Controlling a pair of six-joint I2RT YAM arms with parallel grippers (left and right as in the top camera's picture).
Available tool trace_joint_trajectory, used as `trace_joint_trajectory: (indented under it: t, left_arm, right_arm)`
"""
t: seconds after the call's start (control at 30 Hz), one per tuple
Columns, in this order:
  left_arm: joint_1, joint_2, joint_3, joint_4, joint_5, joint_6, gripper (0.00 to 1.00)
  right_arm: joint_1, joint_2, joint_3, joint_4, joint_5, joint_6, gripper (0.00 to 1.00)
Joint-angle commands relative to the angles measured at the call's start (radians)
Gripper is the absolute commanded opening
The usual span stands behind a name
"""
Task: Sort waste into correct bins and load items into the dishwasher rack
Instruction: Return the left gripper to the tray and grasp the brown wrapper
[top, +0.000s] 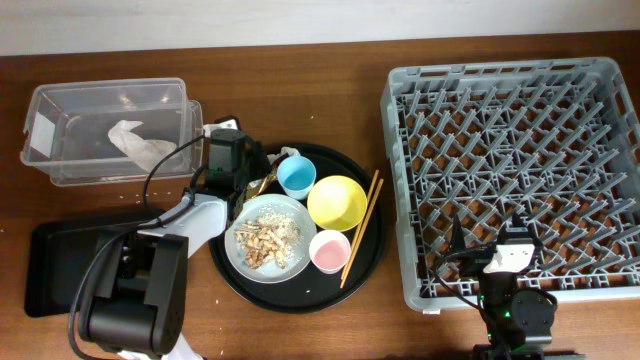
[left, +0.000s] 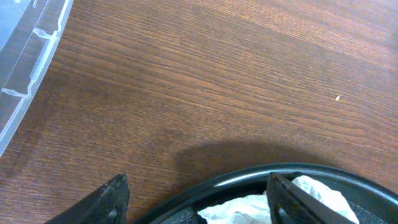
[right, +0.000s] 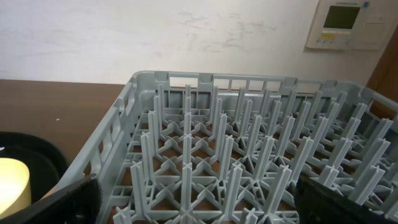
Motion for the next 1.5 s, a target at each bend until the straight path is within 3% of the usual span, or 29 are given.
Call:
trace_joint_trajectory:
  t: [0.0, 0.13, 0.7, 0.73, 0.83, 1.0, 1.2, 1.3, 1.47]
  left_arm:
    - [-0.013, 0.008, -0.003, 0.002, 0.001, 0.080, 0.67]
    - [-0.052, 0.009, -0.003, 0.003, 0.000, 0.140, 0.67]
    - [-0.054, 0.054, -0.003, 0.032, -0.071, 0.140, 0.65]
    - [-0.054, 0.054, -0.003, 0.033, -0.071, 0.140, 0.60]
    - [-0.054, 0.054, -0.003, 0.034, -0.071, 0.140, 0.57]
    - [-0.054, 0.053, -0.003, 0.036, -0.069, 0.139, 0.27]
    - [-0.054, 0.044, -0.003, 0.035, -0.022, 0.139, 0.08]
    - [-0.054, 0.044, -0.003, 0.036, -0.022, 0.139, 0.01]
    - [-0.053, 0.024, -0.003, 0.044, -0.026, 0.139, 0.01]
  right_arm:
    - [-0.006, -0.007, -0.009, -0.003, 0.006, 0.002, 0.99]
    - [-0.006, -0.007, -0.009, -0.003, 0.006, 0.002, 0.99]
    - [-0.006, -0.007, -0.009, -0.003, 0.006, 0.002, 0.99]
    - [-0.006, -0.007, -0.009, -0.003, 0.006, 0.002, 0.99]
    - [-0.006, -0.007, -0.009, -0.003, 0.006, 0.002, 0.99]
    - [-0.006, -0.007, -0.009, -0.003, 0.006, 0.002, 0.99]
    - [-0.006, -0.007, -0.009, -0.003, 0.006, 0.002, 0.99]
    - [-0.006, -0.007, -0.009, -0.003, 0.006, 0.002, 0.99]
    - [-0.006, -0.007, -0.009, -0.003, 0.006, 0.002, 0.99]
